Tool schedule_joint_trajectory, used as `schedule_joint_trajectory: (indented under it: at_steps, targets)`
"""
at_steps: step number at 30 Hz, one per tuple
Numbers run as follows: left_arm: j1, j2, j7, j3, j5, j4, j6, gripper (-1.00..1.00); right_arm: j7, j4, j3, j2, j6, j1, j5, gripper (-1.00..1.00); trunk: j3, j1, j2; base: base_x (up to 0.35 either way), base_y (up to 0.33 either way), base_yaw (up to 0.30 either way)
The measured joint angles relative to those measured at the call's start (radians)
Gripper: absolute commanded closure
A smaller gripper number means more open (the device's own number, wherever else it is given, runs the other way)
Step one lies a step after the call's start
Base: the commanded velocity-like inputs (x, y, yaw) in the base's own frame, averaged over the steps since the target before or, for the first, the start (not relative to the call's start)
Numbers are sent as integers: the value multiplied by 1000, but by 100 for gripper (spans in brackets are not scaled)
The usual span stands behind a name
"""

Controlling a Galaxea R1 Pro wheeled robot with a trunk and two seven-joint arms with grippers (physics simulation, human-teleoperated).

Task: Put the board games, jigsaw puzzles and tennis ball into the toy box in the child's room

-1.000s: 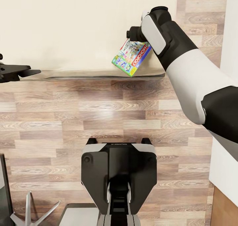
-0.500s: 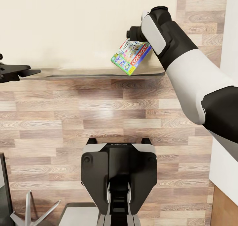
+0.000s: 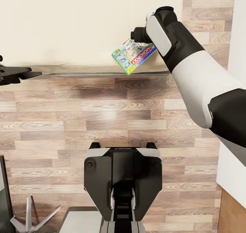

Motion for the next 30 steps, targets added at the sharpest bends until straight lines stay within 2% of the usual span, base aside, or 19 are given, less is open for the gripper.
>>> schedule_joint_trajectory:
  at_steps: [18, 30]
  targets:
    - [0, 0, 0, -1, 0, 0, 0, -100, -3, -7, -5, 0, -2, -9, 0, -100, 0, 0, 0, -3, 0, 0]
    - [0, 0, 0, -1, 0, 1, 0, -100, -7, -88, -10, 0, 10, -14, -1, -100, 0, 0, 0, 0, 0, 0]
